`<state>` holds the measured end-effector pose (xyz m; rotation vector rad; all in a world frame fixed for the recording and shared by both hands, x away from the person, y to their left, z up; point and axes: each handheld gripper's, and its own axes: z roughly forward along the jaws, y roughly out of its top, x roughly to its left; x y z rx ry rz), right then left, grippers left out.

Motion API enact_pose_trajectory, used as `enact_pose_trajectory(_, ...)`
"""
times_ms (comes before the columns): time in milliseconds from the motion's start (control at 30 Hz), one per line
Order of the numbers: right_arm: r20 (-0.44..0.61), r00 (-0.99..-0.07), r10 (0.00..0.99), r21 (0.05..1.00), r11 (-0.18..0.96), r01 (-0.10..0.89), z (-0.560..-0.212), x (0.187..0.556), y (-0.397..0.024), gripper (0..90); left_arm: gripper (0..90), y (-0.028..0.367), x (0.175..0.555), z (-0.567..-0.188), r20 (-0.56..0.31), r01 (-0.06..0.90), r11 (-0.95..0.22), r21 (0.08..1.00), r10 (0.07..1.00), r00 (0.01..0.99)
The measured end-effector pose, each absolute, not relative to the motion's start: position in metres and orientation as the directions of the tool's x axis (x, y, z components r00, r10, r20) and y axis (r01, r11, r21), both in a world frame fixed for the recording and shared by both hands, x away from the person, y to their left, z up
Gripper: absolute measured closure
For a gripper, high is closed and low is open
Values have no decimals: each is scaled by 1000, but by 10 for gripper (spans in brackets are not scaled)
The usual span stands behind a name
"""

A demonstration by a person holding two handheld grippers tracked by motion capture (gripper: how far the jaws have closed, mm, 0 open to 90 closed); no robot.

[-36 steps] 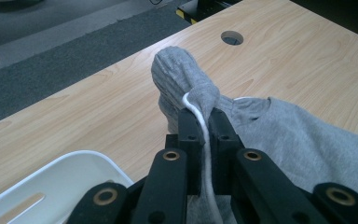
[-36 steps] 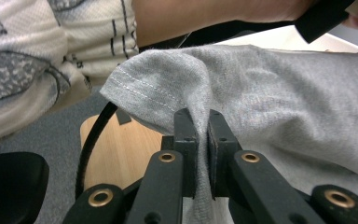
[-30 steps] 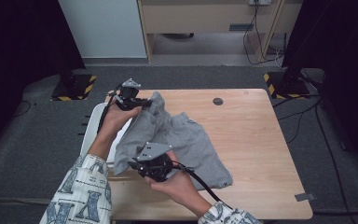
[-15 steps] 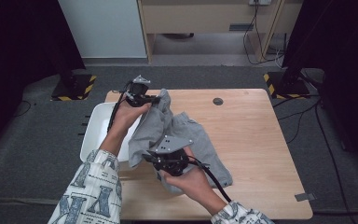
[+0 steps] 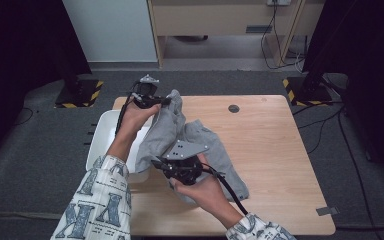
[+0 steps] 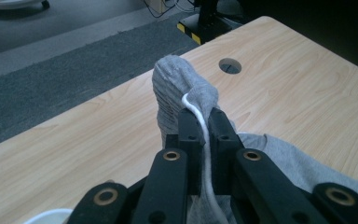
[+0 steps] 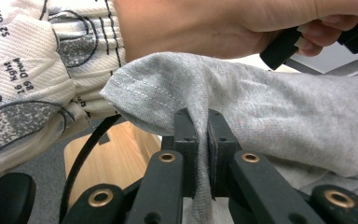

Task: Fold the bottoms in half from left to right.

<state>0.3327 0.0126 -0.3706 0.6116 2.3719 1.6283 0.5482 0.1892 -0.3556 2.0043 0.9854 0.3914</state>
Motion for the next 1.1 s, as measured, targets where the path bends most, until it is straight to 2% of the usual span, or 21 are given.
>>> enact_pose_trajectory(300, 68, -885, 461, 929, 294, 224, -364, 341, 11, 856, 858, 172, 561, -349, -71, 489, -351, 799, 752, 656)
enact_pose_trajectory(800, 72, -856, 512, 926, 286, 248, -367, 343, -46, 856, 858, 121, 567, -365, -49, 495, -395, 773, 742, 669)
enact_pose_trajectory(1100, 81, -839, 538, 914, 297, 278, -384, 342, -71, 856, 858, 101, 570, -379, -52, 504, -411, 760, 735, 677)
